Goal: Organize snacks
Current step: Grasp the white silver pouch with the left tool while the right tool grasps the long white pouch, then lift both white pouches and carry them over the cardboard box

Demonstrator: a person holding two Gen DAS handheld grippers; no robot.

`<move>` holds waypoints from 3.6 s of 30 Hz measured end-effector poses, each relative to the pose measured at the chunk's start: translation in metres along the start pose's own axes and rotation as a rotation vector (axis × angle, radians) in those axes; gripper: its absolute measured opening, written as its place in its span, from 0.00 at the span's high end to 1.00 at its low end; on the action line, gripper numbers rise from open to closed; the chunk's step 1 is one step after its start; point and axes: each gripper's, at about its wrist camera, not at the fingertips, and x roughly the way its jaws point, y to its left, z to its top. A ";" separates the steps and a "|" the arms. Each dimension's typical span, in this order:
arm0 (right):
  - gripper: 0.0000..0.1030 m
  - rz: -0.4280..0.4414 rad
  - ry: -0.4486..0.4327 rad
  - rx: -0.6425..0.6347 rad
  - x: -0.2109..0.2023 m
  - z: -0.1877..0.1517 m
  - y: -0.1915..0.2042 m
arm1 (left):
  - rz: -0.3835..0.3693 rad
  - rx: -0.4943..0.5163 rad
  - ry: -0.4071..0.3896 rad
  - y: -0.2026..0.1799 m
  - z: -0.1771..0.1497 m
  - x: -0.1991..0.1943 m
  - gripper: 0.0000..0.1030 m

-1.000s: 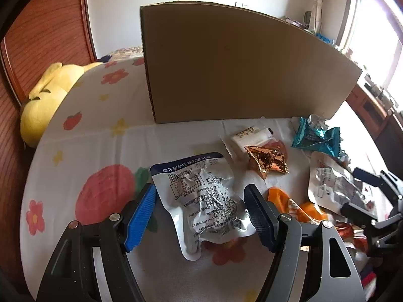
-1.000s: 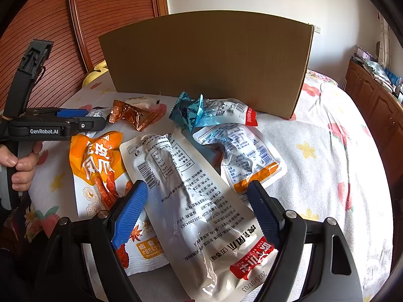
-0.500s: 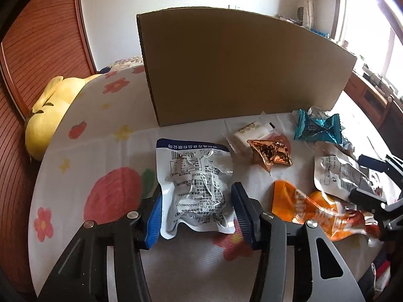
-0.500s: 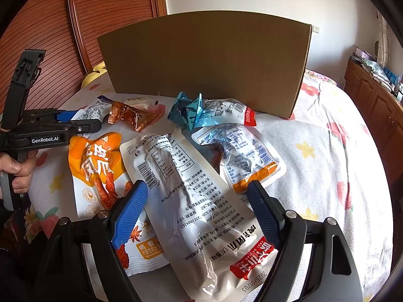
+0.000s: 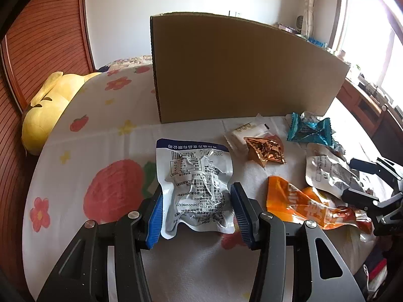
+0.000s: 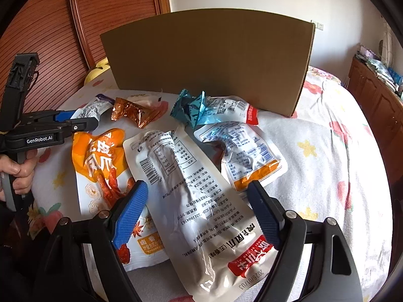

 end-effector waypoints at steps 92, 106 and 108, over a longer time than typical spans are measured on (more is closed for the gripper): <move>0.55 -0.038 -0.196 -0.042 -0.078 0.045 -0.001 | -0.067 0.107 -0.232 -0.029 0.040 -0.071 0.49; 0.55 -0.042 -0.265 -0.051 -0.084 0.093 -0.004 | -0.043 0.139 -0.282 -0.038 0.063 -0.063 0.49; 0.55 -0.042 -0.274 -0.052 -0.083 0.100 -0.006 | -0.047 0.137 -0.284 -0.037 0.068 -0.061 0.49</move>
